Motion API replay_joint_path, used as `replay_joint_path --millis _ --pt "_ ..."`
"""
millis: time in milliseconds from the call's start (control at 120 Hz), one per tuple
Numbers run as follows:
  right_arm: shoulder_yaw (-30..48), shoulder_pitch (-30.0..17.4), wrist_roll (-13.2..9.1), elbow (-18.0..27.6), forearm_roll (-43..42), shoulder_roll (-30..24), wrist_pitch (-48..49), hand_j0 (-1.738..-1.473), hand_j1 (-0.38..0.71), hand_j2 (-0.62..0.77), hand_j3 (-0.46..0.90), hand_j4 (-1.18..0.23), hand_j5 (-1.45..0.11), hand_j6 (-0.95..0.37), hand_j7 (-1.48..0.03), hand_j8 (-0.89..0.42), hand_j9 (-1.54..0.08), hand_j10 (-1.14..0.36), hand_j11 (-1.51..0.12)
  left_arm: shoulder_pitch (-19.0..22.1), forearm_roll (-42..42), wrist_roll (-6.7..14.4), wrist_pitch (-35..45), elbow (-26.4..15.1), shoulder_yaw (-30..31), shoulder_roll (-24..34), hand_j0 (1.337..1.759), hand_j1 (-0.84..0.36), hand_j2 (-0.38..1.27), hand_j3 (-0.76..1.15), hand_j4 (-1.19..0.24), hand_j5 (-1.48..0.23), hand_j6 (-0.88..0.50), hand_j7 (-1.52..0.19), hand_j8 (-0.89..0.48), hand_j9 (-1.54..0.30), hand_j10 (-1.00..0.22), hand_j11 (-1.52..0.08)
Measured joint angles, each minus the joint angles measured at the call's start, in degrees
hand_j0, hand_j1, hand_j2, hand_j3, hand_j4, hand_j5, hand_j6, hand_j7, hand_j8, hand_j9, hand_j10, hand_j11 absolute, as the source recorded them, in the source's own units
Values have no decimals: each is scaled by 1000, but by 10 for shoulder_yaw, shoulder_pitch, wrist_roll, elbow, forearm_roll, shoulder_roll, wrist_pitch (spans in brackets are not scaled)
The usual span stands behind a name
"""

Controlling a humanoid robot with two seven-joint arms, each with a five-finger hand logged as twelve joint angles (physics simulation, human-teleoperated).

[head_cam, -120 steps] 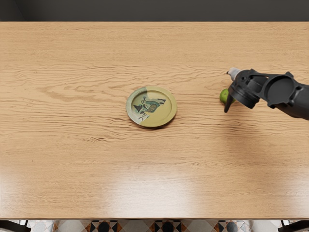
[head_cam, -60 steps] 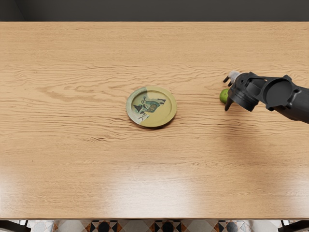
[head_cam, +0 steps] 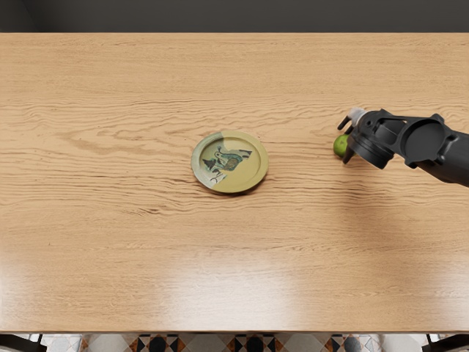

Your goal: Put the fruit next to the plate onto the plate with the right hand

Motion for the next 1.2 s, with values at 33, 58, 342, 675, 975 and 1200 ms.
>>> replay_joint_path --millis 33,58,342,675,975,1200 --pt "0 0 0 0 0 0 0 -1658 108 -80 0 -391 -510 -393 -508 -391 -510 -391 -510 0 0 0 0 0 0 0 1658 344 1 0 -4 -5 -4 -5 -4 -5 -4 -5" --pt "0 0 0 0 0 -1 0 -1657 123 -83 0 -406 -531 -408 -528 -406 -531 -406 -530 0 0 0 0 0 0 0 1658 344 1 0 -4 -5 -4 -5 -4 -5 -4 -5" --pt "21 0 -2 0 35 -6 10 -1647 329 146 0 -466 -1007 -288 -974 -390 -1000 -736 -997 0 0 0 0 0 0 0 1658 344 1 0 -4 -5 -4 -5 -4 -5 -4 -5" --pt "208 4 -1 3 44 -29 113 -1644 357 231 1 -445 -1132 -228 -1103 -319 -1114 -749 -1155 0 0 0 0 0 0 0 1658 344 1 0 -4 -5 -4 -5 -4 -5 -4 -5" --pt "262 5 0 2 60 110 133 -1645 378 252 1 -408 -1171 -193 -1127 -284 -1145 -714 -1205 0 0 0 0 0 0 0 1658 344 1 0 -4 -5 -4 -5 -4 -5 -4 -5" --pt "262 3 0 8 62 115 107 -1652 10 113 0 -222 -564 -109 -540 -156 -549 -361 -576 0 0 0 0 0 0 0 1658 344 1 0 -4 -5 -4 -5 -4 -5 -4 -5"
